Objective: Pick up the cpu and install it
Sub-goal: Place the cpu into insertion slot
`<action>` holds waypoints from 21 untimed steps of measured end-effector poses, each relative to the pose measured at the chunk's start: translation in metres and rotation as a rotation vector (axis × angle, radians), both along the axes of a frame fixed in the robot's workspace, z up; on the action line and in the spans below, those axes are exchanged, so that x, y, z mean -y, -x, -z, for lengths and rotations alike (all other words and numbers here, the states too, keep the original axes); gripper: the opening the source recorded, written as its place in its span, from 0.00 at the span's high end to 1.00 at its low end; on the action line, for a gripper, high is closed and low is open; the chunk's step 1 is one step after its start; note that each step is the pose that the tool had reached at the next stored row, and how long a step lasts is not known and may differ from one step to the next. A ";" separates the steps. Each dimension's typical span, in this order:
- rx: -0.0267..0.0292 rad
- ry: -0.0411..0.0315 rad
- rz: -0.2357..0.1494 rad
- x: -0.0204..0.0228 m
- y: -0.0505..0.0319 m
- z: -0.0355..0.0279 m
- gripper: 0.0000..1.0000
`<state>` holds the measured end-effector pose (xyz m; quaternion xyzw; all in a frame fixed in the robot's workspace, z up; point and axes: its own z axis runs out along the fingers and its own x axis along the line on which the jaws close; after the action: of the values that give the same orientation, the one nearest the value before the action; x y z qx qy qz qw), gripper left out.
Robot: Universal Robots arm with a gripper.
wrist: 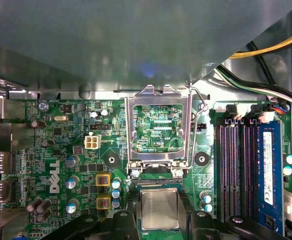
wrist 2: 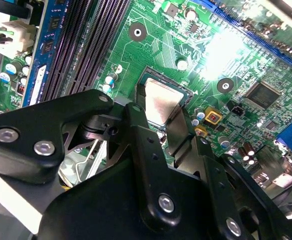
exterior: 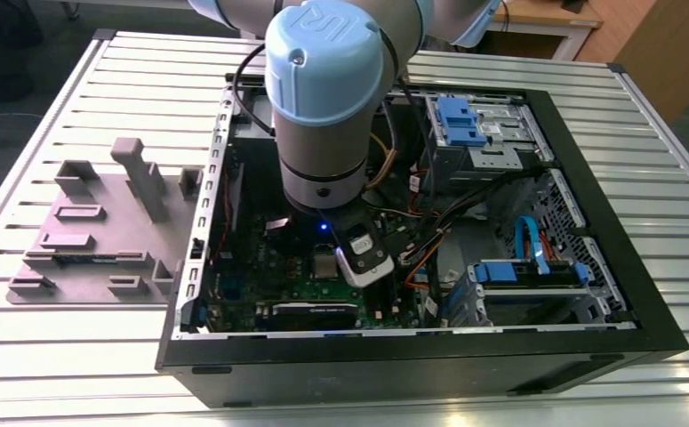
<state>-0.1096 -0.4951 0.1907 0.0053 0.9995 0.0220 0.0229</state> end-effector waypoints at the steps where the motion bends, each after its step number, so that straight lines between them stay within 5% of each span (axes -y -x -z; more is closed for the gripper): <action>1: 0.0000 0.0000 0.000 0.0000 0.0000 0.0000 0.59; 21: -0.0001 0.0001 0.040 0.0001 0.0000 -0.0028 0.59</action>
<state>-0.1097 -0.4953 0.1935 0.0251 0.9992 0.0215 0.0233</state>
